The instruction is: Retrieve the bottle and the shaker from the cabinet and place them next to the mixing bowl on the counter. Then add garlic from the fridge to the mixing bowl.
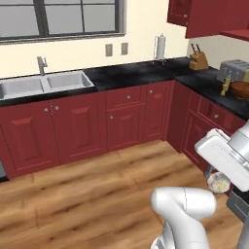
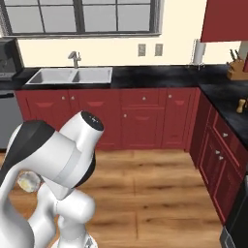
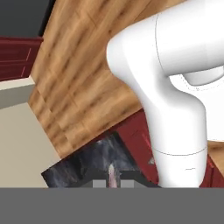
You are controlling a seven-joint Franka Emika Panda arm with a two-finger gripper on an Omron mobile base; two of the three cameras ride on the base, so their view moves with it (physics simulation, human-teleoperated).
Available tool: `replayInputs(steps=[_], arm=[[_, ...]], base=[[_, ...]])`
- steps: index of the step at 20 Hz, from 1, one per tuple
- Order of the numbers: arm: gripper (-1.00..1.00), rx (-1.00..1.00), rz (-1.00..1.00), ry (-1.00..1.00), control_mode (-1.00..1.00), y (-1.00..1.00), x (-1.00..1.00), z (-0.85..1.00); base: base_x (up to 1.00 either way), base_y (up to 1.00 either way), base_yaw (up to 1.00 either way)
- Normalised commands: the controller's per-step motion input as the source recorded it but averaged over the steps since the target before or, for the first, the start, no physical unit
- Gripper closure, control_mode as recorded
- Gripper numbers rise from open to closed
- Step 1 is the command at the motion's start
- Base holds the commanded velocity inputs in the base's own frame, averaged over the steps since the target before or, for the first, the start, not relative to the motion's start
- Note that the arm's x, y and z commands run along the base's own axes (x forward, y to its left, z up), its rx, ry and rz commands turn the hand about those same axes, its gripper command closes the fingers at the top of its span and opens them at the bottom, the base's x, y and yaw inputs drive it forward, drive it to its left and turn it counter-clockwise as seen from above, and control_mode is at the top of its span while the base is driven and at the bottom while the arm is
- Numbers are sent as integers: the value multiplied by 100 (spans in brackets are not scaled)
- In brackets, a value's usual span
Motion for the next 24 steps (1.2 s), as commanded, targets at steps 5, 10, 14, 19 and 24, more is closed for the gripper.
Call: replayInputs(steps=[5,10,14,19,24], arm=[[100,0,0,0,100,0,0,0],[100,0,0,0,100,0,0,0],[100,0,0,0,100,0,0,0],[100,0,0,0,100,0,0,0],[100,0,0,0,100,0,0,0]], base=[[68,0,-24],[69,0,-26],[70,0,-26],[67,0,-31],[60,-1,-35]])
